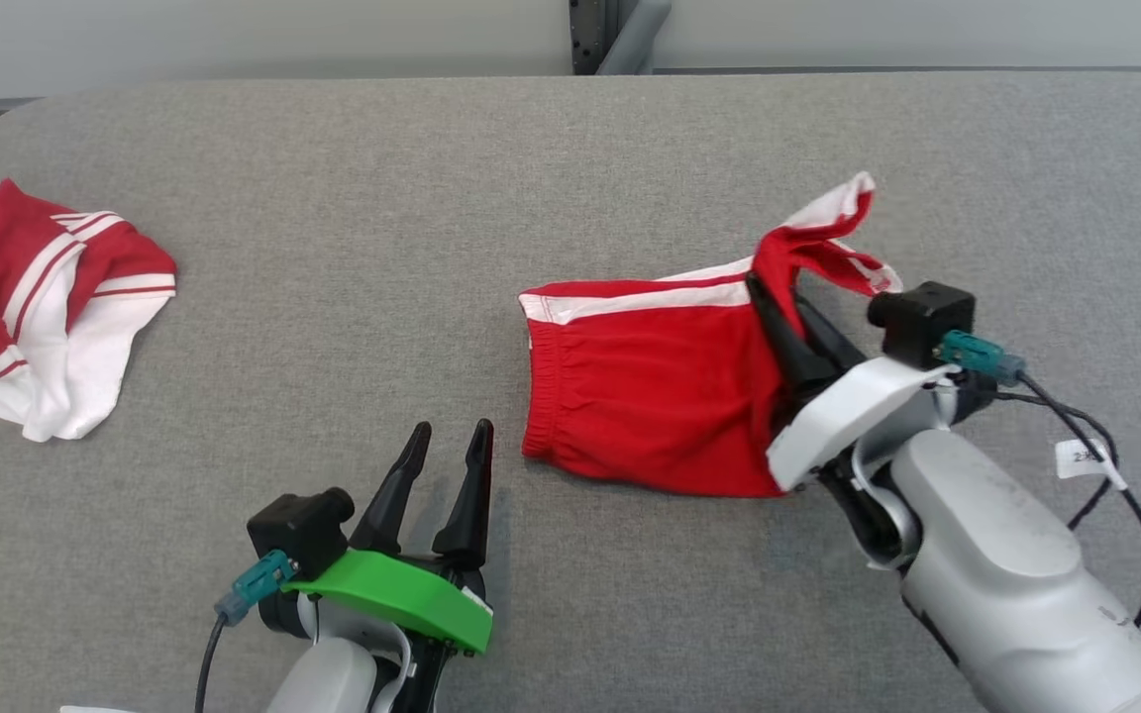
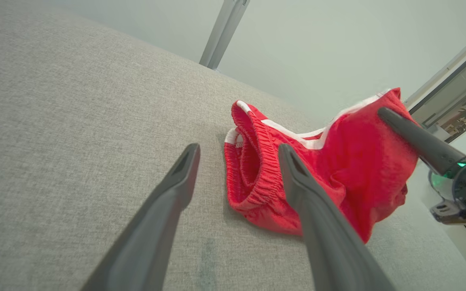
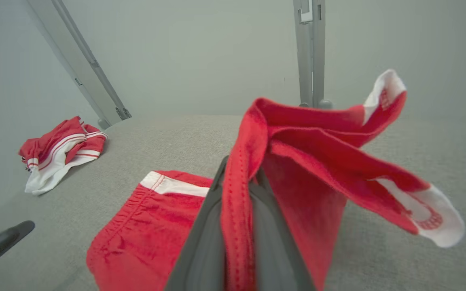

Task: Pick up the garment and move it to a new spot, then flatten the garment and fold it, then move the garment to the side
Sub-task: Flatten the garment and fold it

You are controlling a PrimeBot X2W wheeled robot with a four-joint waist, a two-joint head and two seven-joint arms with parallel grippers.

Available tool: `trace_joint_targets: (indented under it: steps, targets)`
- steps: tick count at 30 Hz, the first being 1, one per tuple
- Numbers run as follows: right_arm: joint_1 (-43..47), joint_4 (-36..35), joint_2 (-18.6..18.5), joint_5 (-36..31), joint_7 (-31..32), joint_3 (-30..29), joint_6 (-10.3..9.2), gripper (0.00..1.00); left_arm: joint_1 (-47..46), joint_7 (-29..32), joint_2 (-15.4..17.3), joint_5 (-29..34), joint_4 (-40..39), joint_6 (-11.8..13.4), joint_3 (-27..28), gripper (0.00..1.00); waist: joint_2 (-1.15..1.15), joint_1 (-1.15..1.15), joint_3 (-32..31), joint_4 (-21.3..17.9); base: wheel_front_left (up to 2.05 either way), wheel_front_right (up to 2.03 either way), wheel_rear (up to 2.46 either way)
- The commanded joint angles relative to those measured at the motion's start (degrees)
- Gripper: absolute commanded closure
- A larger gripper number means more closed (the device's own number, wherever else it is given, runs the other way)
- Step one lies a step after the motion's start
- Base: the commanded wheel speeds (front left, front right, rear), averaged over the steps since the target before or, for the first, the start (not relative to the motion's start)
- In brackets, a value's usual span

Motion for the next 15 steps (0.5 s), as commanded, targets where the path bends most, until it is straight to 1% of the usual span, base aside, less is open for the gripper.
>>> trace_joint_targets:
  steps: [1, 6, 11, 12, 13, 15]
  targets:
    - [-0.6, -0.5, 0.6, -0.2, 0.0, 1.9, -0.04, 1.00, 0.8, 0.0, 0.2, -0.5, -0.1, 0.2, 0.1, 0.00, 0.00, 0.00, -0.6, 1.4, 0.00, 0.00, 0.00]
    - [-2.4, 0.4, 3.0, 0.7, 0.9, 10.8, -0.04, 1.00, 1.4, 0.0, 0.2, -1.1, 0.1, 0.2, -0.4, 0.00, 0.00, 0.00, -1.0, 4.2, 0.00, 0.00, 0.00]
    - [-3.9, 4.9, 5.2, 2.4, 1.9, 16.4, -0.04, 1.00, 1.8, 0.0, 0.2, -1.3, 0.3, 0.2, -0.9, 0.00, 0.00, 0.00, -0.7, 6.7, 0.00, 0.00, 0.00]
    - [-4.3, 6.1, 5.5, 2.6, 2.0, 17.1, -0.04, 0.57, 1.8, 0.0, 0.2, -1.3, 0.3, 0.2, -1.0, 0.00, 0.00, 0.00, -0.7, 7.2, 0.00, 0.00, 0.00]
    - [-5.0, 7.0, 5.8, 2.8, 1.8, 17.6, -0.04, 0.00, 1.8, 0.0, 0.2, -1.4, 0.3, 0.2, -1.0, 0.00, 0.00, 0.00, -0.6, 7.5, 0.00, 0.00, 0.00]
    - [-5.5, 8.5, 6.3, 3.7, 1.4, 18.7, -0.04, 0.00, 1.7, 0.0, 0.2, -1.5, 0.1, 0.2, -0.8, 0.00, 0.00, 0.00, -0.4, 7.7, 0.00, 0.00, 0.00]
